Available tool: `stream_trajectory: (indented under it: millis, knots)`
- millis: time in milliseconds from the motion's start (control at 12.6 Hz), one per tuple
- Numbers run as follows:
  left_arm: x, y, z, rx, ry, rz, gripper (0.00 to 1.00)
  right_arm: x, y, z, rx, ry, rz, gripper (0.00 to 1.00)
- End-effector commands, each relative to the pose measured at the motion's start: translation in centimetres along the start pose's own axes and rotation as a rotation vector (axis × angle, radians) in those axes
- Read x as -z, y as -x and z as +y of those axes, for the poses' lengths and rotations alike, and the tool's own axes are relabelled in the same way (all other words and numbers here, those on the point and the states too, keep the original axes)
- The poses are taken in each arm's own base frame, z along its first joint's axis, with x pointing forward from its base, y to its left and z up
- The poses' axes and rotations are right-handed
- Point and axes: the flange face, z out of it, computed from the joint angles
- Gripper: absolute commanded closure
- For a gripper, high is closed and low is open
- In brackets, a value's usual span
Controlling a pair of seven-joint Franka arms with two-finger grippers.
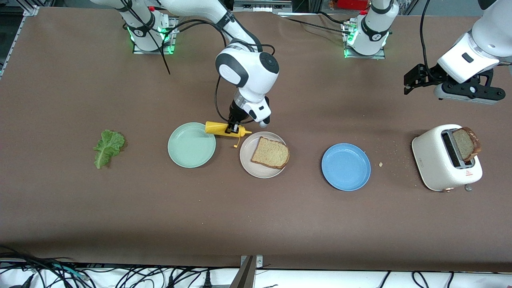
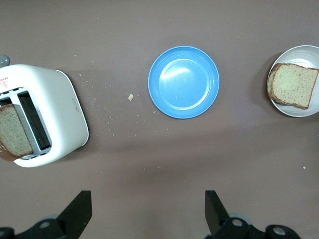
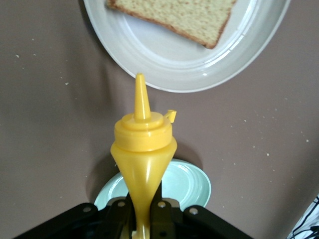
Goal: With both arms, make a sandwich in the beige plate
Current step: 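Tilt the yellow bottle over the bread on the beige plate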
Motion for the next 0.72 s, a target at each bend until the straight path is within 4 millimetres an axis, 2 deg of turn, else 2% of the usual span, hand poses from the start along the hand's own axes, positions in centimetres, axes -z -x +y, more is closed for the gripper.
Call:
stream_trajectory:
  millis: [0, 397, 636]
  knots:
    - [0.4, -0.4, -0.2, -0.003, 0.014, 0.009, 0.00, 0.5, -1.1, -0.1, 0.013, 0.045, -0.022, 0.88]
    - [0.4, -0.4, -0.3, -0.002, 0.014, 0.009, 0.00, 0.9, -0.7, 0.5, 0.005, 0.049, -0.023, 0.88]
    - [0.4, -0.4, -0.3, -0.001, 0.017, 0.009, 0.00, 2.1, -0.5, 1.4, -0.014, 0.052, -0.011, 0.88]
